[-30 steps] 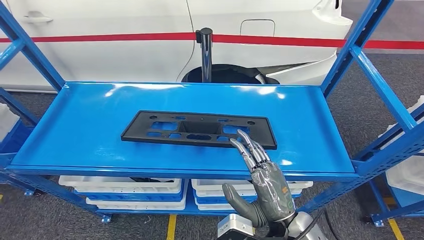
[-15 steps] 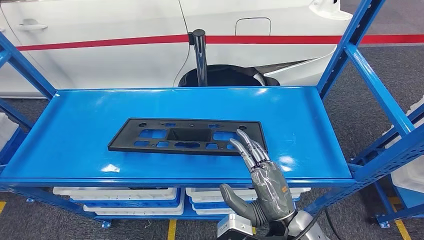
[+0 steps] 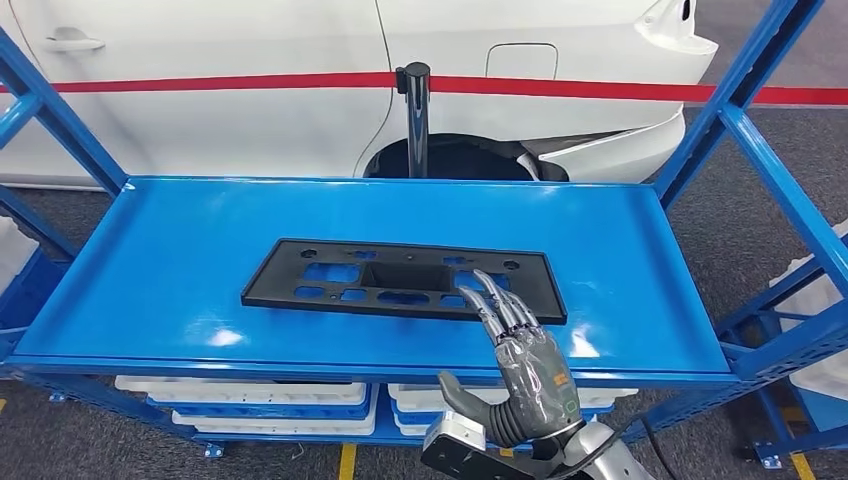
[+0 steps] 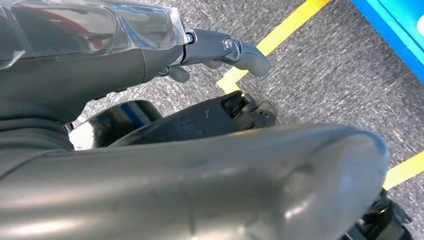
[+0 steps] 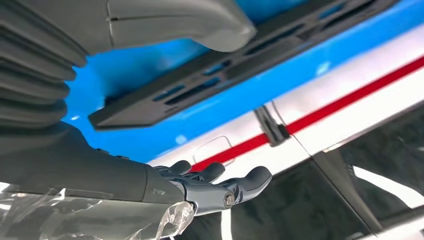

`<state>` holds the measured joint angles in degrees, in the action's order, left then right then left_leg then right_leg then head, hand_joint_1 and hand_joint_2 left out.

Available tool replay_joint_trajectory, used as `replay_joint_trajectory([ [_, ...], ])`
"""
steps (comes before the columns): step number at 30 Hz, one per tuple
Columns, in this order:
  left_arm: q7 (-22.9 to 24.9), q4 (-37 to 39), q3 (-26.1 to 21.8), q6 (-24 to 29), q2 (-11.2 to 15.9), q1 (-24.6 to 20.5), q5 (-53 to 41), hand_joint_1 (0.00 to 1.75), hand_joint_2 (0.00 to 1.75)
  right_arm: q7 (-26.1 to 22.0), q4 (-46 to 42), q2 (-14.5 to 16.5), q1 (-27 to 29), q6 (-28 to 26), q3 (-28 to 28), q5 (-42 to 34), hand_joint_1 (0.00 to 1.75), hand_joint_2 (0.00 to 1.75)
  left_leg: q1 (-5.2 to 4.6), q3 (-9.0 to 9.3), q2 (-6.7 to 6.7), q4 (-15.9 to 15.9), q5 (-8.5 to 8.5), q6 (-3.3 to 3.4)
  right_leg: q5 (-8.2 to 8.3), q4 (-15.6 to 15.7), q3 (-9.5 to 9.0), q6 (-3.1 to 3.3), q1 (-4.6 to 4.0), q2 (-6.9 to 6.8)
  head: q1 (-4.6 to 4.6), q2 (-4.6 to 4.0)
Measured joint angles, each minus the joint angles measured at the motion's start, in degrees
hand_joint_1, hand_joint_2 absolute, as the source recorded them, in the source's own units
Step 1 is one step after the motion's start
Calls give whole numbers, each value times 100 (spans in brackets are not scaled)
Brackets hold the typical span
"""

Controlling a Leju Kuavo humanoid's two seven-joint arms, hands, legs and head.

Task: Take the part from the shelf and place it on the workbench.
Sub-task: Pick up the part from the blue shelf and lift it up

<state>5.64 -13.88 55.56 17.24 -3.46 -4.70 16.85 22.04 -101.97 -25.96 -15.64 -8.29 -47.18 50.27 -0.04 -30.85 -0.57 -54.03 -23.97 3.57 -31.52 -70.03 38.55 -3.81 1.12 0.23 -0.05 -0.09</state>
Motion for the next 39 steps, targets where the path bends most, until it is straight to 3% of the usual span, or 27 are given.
replay_joint_trajectory([
  [2,0,0,14,0,1,-2,2,0,0,27,52,-28,4,-1,11,-24,0,175,4,42,-8,-20,-48,-44,437,827,-359,-5,11,2,1,0],
  [4,1,0,22,1,2,-11,7,0,0,51,95,-46,11,-6,27,-49,0,175,-13,55,-7,-49,-96,-102,630,1365,-593,41,10,17,-1,1],
  [7,2,0,26,1,3,-14,11,0,0,72,138,-62,39,-17,49,-96,0,175,-16,51,-6,-52,-120,-158,622,1425,-606,157,-14,25,-6,1],
  [9,2,0,29,1,4,-13,11,0,0,82,163,-78,51,-20,65,-120,0,175,0,-42,2,-271,-269,-212,627,1435,-616,227,-2,16,-15,0],
  [12,1,0,31,5,5,-12,11,0,0,91,207,-96,88,-21,100,-153,0,175,19,-576,15,-1406,-797,-287,621,1439,-622,282,0,11,-33,0],
  [13,1,0,32,7,5,-9,11,0,0,94,228,-102,105,-21,108,-166,0,175,20,-748,15,-1737,-895,-291,617,1438,-623,287,-6,12,-34,0],
  [14,1,0,32,7,5,-6,12,0,0,99,250,-107,120,-21,116,-180,0,175,17,-830,15,-1865,-883,-280,613,1438,-629,293,-15,14,-34,0],
  [15,1,0,33,8,5,-6,13,0,0,105,270,-113,132,-21,128,-195,0,175,9,-791,15,-1732,-754,-254,609,1438,-640,296,-27,17,-34,0],
  [18,0,0,33,14,14,-16,17,0,0,125,317,-126,151,-21,174,-231,0,175,-54,-244,30,-496,-155,-85,591,1439,-673,292,-63,24,-34,0],
  [20,0,0,33,18,23,-23,24,0,0,148,346,-152,176,-21,202,-251,0,175,-99,-49,65,-71,-25,-31,581,1439,-663,269,-61,27,-33,0],
  [23,0,2,32,22,29,-15,49,0,0,173,395,-192,199,-21,253,-282,0,175,-98,-13,81,18,11,-30,556,1413,-651,189,-45,20,-31,1],
  [24,0,2,33,22,30,-18,56,0,0,176,408,-200,203,-21,271,-284,0,175,-79,4,81,52,31,-16,476,1303,-610,159,-46,15,-28,1],
  [25,-1,2,34,23,29,-22,61,0,0,183,421,-214,209,-21,288,-284,0,175,-54,23,83,85,50,-1,332,1071,-512,131,-50,13,-22,0],
  [27,-2,1,38,20,23,-25,68,0,0,215,465,-241,222,-20,306,-293,0,175,-30,29,84,92,54,14,-47,307,-160,83,-36,10,-12,1],
  [28,-2,1,40,19,21,-21,73,0,0,239,491,-253,233,-19,314,-304,0,175,-21,28,82,91,53,15,-173,-45,12,59,-24,10,-9,1],
  [29,-2,1,44,18,19,-18,76,0,0,271,521,-262,246,-19,324,-318,0,175,-10,29,79,89,51,12,-194,-228,108,35,-8,9,-8,1],
  [30,-3,1,49,17,19,-15,79,0,0,312,550,-272,258,-19,337,-329,0,175,6,34,73,83,44,1,-93,-164,83,9,13,8,-7,1],
  [33,-5,2,69,16,22,-18,81,0,0,489,637,-316,266,12,402,-339,0,175,43,38,57,-3,-26,-103,466,974,-456,-85,87,14,-3,0],
  [35,-5,2,84,16,28,-24,88,0,0,604,687,-342,266,97,443,-340,0,175,23,12,54,-68,-71,-176,570,1364,-626,-48,110,50,-4,0],
  [39,-4,2,133,18,35,-23,111,0,0,789,760,-389,263,333,472,-291,0,175,45,-35,50,-176,-146,-236,567,1351,-600,113,91,63,-14,1],
])
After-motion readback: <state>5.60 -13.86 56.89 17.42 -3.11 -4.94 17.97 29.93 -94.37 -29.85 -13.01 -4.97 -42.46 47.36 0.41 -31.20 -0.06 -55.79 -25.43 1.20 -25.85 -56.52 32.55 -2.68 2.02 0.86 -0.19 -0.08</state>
